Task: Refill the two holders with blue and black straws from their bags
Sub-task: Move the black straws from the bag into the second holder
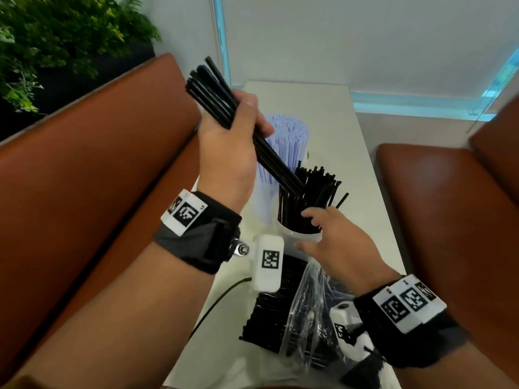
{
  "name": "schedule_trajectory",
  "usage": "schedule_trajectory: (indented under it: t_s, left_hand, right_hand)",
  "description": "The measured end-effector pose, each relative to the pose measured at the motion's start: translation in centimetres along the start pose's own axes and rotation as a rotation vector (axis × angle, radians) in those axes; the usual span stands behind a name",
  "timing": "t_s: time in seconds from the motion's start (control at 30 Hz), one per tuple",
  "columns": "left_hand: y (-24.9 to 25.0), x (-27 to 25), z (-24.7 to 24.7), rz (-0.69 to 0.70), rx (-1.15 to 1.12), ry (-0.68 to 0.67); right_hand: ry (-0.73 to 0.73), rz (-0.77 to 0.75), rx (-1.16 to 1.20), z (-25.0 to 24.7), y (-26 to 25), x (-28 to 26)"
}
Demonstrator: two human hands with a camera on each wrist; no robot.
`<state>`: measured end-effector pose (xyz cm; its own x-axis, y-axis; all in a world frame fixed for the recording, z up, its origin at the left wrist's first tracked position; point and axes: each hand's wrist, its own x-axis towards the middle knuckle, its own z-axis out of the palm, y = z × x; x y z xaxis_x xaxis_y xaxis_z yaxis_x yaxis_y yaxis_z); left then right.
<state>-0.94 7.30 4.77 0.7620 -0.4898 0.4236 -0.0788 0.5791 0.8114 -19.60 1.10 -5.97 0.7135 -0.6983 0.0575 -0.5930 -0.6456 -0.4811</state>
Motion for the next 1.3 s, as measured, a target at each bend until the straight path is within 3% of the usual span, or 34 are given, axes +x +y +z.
schedule_trajectory:
  t_s: [0.07, 0.23, 0.4, 0.6, 0.77, 0.9, 0.97, 1.03, 1.1, 1.2, 1.3]
  left_hand:
    - [-1.4, -0.6, 0.3, 0.000, 0.172, -0.017]
    - [-6.7, -3.0, -0.9, -0.204, 0.596, -0.170]
    - [-8.9, -3.0, -2.2, -0.208, 0.881, -0.240]
    - [-10.6, -3.7, -1.4, -0.321, 1.249, -0.518]
    - [-9.9, -3.6, -1.8, -0.356, 1.229, -0.649]
    - [-8.3, -5.1, -4.5, -0.402, 0.955, -0.479]
    - [-7.8, -6.2, -6.4, -0.388, 0.927, -0.345]
    - [-7.4, -7.4, -8.2, -0.344, 0.961, -0.303]
    - [-7.2, -8.8, -9.4, -0.339, 1.029, -0.405]
    - [-7.5, -11.2, -9.6, -0.335, 1.133, -0.758]
    - [-8.3, -13.0, -8.4, -0.207, 1.223, -1.064]
  right_hand:
    - [-0.082, 0.014, -0.084, 0.6, 0.4, 0.3]
    - [-0.102, -0.104, -0.163, 2.2, 0.9, 1.0]
    - [-0.107, -0.120, -0.178, 2.4, 1.1, 1.2]
    - [-0.104, -0.128, -0.183, 2.6, 1.2, 1.2]
    - [-0.105, -0.140, -0.196, 2.4, 1.1, 1.0]
    - [-0.087, -0.132, -0.173, 1.9, 0.8, 0.4]
    - [0.071, -0.165, -0.047, 1.6, 0.3, -0.9]
    - [0.272, -0.162, 0.068, 1.3, -0.4, -2.2]
    - [0.229, -0.037, -0.001, 1.4, -0.6, -2.8]
    - [-0.153, 0.243, -0.306, 2.3, -0.1, -3.0]
    - [-0.242, 0.308, -0.335, 3.4, 0.7, -2.5]
